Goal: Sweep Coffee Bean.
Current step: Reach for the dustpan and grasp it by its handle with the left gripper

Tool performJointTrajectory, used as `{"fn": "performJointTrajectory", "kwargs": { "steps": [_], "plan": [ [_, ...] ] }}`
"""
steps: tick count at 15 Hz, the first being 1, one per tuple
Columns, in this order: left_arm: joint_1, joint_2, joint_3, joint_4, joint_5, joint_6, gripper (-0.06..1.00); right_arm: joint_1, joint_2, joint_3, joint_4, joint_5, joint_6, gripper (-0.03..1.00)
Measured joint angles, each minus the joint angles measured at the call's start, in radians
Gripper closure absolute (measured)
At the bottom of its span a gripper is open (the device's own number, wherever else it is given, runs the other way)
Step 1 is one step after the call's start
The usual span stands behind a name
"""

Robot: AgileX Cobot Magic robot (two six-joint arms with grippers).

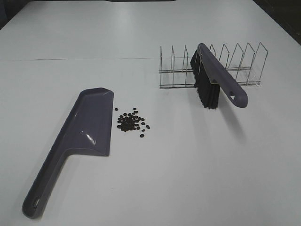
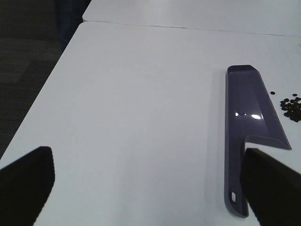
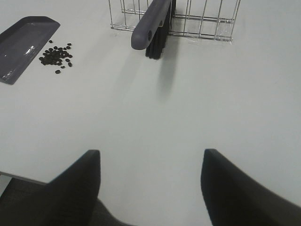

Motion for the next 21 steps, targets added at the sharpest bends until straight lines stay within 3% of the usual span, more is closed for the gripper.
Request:
{"fn": "performJointTrajectory", "kwargs": {
  "steps": [21],
  "plan": [
    [0.0, 0.0, 0.0, 0.0, 0.0, 0.006, -0.05, 0.0, 0.0, 0.0, 0.0, 0.0, 0.0, 0.39]
  ]
}}
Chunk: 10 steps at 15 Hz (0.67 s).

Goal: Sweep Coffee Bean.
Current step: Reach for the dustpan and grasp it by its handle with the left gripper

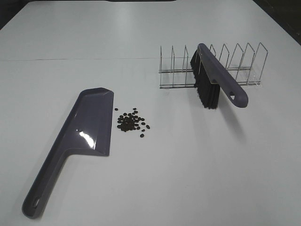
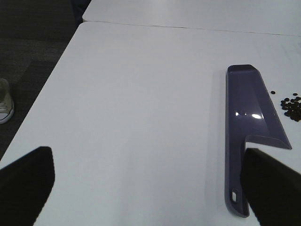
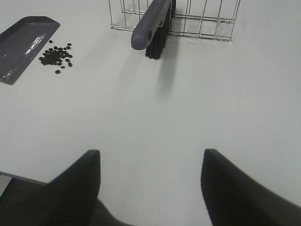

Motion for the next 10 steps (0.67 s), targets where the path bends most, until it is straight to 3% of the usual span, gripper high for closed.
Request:
{"fn": "performJointTrajectory", "kwargs": {
  "steps": [10],
  "plan": [
    [0.0, 0.0, 0.0, 0.0, 0.0, 0.0, -0.05, 0.0, 0.0, 0.0, 0.0, 0.0, 0.0, 0.39]
  ]
}}
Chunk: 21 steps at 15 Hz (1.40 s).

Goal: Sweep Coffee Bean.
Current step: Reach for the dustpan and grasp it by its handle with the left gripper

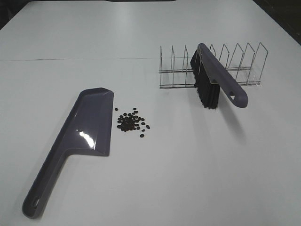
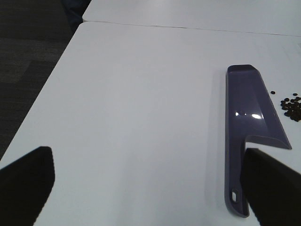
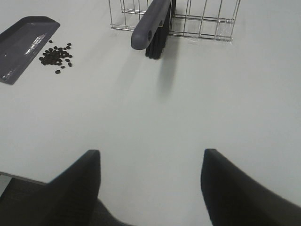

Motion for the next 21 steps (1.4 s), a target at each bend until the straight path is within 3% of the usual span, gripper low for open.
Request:
{"fn": "performJointTrajectory", "kwargs": {
  "steps": [21],
  "plan": [
    [0.0, 0.0, 0.0, 0.01, 0.0, -0.014, -0.05, 0.0, 0.0, 0.0, 0.0, 0.0, 0.0, 0.39]
  ]
}}
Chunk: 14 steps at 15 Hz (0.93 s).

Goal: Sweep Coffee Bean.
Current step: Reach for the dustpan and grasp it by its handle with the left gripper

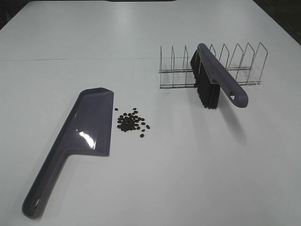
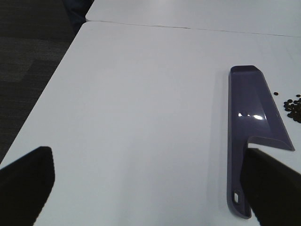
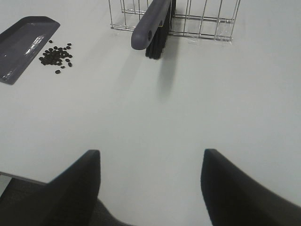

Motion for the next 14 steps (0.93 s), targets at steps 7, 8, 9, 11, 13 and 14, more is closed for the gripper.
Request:
{"fn": "performJointTrajectory", "kwargs": {
  "steps": [7, 8, 9, 11, 13, 14],
  "plan": [
    [0.0, 0.406, -0.111, -0.022, 0.143, 0.0, -0.05, 0.0, 0.0, 0.0, 0.0, 0.0, 0.0, 0.39],
    [0.0, 0.481, -0.133, -0.022, 0.143, 0.0, -0.05, 0.0, 0.0, 0.0, 0.0, 0.0, 0.0, 0.39],
    [0.0, 0.562, -0.152, -0.02, 0.142, 0.001, -0.05, 0.0, 0.0, 0.0, 0.0, 0.0, 0.0, 0.39],
    [0.0, 0.713, -0.188, -0.018, 0.134, 0.014, -0.05, 0.0, 0.0, 0.0, 0.0, 0.0, 0.0, 0.39],
    [0.0, 0.834, -0.224, -0.02, 0.129, 0.032, -0.05, 0.0, 0.0, 0.0, 0.0, 0.0, 0.0, 0.39],
    [0.0, 0.911, -0.255, -0.023, 0.127, 0.035, -0.05, 0.0, 0.0, 0.0, 0.0, 0.0, 0.0, 0.39]
  ]
}}
